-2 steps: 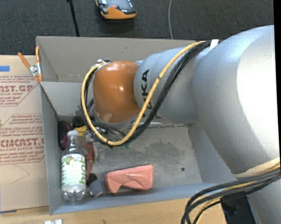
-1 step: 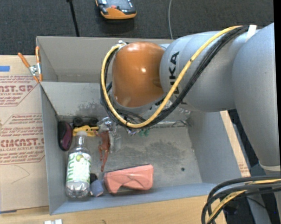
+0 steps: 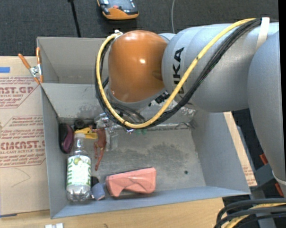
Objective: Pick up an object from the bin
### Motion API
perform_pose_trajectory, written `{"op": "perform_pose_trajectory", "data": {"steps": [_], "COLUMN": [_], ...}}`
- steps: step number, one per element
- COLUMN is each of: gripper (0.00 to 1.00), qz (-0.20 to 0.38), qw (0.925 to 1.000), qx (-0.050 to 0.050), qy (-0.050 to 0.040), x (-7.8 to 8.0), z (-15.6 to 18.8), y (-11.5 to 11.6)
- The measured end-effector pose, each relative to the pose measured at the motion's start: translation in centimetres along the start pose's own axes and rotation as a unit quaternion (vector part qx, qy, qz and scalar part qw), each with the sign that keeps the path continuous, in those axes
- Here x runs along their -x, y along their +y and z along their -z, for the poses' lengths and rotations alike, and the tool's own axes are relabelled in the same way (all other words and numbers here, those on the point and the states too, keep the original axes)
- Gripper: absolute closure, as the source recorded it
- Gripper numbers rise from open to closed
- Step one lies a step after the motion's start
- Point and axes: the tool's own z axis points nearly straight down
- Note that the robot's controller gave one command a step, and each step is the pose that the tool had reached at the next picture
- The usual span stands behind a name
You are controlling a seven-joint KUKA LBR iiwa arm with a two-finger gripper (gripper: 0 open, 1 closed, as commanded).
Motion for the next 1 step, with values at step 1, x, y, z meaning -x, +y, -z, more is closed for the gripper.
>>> {"op": "perform_pose_trajectory", "data": {"steps": [1], "gripper": [1.0], "qz": [0.025], "qw": [0.9997], "qx": [-0.001], "qy": [-0.0042], "x": [-0.61], "z": [18.36], "y": [-3.02]}}
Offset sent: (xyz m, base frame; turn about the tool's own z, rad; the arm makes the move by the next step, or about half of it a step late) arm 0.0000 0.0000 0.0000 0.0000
